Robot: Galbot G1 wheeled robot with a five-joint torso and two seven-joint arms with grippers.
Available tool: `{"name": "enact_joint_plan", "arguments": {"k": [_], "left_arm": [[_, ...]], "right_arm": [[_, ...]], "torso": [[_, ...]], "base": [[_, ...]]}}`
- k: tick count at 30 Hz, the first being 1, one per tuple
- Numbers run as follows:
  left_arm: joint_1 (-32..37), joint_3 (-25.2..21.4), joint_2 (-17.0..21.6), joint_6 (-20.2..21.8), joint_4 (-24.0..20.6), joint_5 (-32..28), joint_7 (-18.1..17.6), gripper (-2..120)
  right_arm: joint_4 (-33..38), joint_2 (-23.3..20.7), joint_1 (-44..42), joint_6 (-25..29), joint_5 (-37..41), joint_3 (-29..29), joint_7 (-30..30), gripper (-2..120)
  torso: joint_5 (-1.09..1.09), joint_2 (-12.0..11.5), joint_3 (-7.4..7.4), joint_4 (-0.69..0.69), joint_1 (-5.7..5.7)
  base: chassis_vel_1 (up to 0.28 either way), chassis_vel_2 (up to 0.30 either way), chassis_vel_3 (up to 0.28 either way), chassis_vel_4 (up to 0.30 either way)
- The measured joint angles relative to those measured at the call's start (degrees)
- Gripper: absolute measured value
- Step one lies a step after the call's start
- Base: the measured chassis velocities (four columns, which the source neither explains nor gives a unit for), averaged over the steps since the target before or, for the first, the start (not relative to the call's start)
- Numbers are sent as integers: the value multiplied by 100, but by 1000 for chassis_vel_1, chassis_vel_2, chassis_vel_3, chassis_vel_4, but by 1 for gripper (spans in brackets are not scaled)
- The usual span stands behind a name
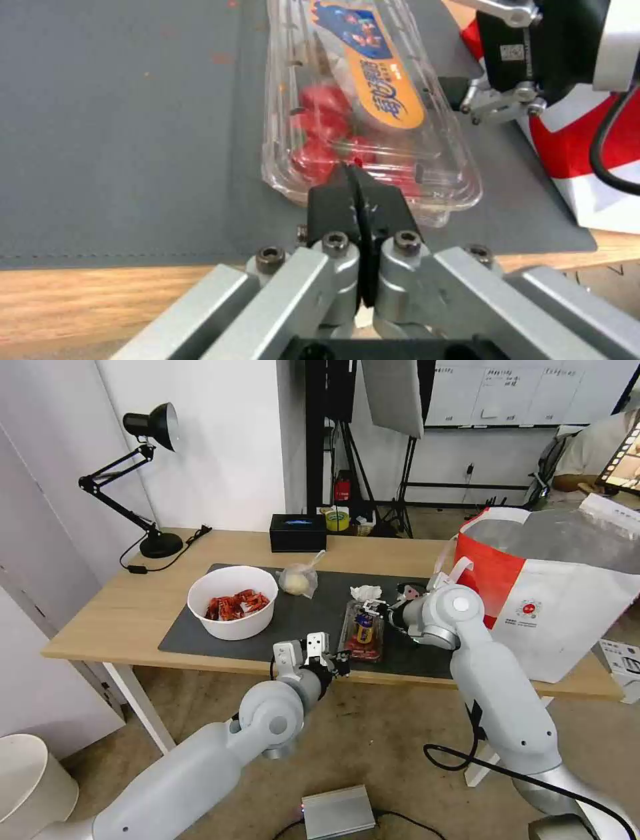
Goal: Pick up the trash from the table and place it into the takeout bag.
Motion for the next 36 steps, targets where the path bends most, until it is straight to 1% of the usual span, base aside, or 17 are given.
{"name": "enact_joint_plan", "arguments": {"k": [4, 5, 7, 8, 9, 11, 12, 13, 15, 16, 19, 20, 23, 24, 26, 27, 36], "left_arm": [[0, -2, 4, -5, -4, 0, -2, 0], [0, -2, 6, -9, -7, 0, -6, 0], [0, -6, 12, -15, -13, 0, -12, 0], [0, -7, 14, -19, -14, 0, -15, 0], [0, -7, 14, -19, -14, 0, -15, 0], [8, -9, 21, -69, -18, 5, -16, 0], [8, -9, 21, -69, -18, 5, -16, 0], [14, -9, 23, -89, -20, 11, -16, 0], [27, -16, 26, -111, -29, 21, -18, 0], [27, -16, 26, -111, -29, 21, -18, 0], [37, -25, 33, -114, -33, 24, -19, 0], [37, -25, 33, -114, -33, 24, -19, 0], [40, -32, 37, -114, -36, 24, -19, 0], [40, -32, 37, -114, -36, 24, -19, 0], [41, -34, 40, -114, -43, 25, -19, 0], [41, -35, 41, -114, -44, 25, -18, 0], [43, -84, 91, -117, -85, 28, -8, 0]], "right_arm": [[-10, 13, -6, 0, 0, 3, 1, 83], [-14, 21, -8, 0, -1, 4, 1, 80], [-20, 36, -8, 0, -1, 5, 2, 68], [-23, 41, -8, 0, -1, 5, 2, 65], [-23, 41, -8, 0, -1, 5, 2, 65], [-38, 60, -8, -1, -2, 7, 2, 52], [-38, 60, -8, -1, -2, 7, 2, 52], [-42, 65, -8, 0, -3, 7, 2, 50], [-47, 70, -18, 0, -11, 11, 2, 37], [-47, 70, -18, 0, -11, 11, 2, 37], [-51, 71, -35, 5, -18, 15, -5, 25], [-51, 71, -35, 5, -18, 15, -5, 25], [-57, 87, -45, 12, -30, 18, -11, 11], [-57, 87, -45, 12, -30, 18, -11, 11], [-55, 101, -57, 15, -34, 20, -14, 2], [-52, 106, -64, 17, -38, 23, -13, 0], [-42, 111, -107, 31, -53, 44, -15, 0]], "torso": [[0, 0, 0, 0, 0], [0, 0, 0, 0, 0], [0, 0, 0, 0, 0], [0, 0, 0, 0, 0], [0, 0, 0, 0, 0], [0, 0, 0, 0, 0], [0, 0, 0, 0, 0], [0, 0, 0, 0, 0], [0, 0, 0, 0, 0], [0, 0, 0, 0, 0], [0, 0, 0, 0, 0], [0, 0, 0, 0, 0], [-1, 0, 0, -1, -1], [-1, 0, 0, -1, -1], [0, 0, 0, 0, -1], [0, 1, 0, 0, -1], [0, 0, -1, 0, -1]], "base": [[0, 0, 0, 0], [0, 0, 0, 0], [0, 0, 0, 0], [0, 0, 0, 0], [0, 0, 0, 0], [0, 0, 0, 0], [0, 0, 0, 0], [0, 0, 0, 0], [0, 0, 0, 0], [0, 0, 0, 0], [0, 0, 0, 0], [0, 0, 0, 0], [0, 0, 0, 0], [0, 0, 0, 0], [0, 0, 0, 0], [0, 0, 0, 0], [0, 0, 0, 0]]}}
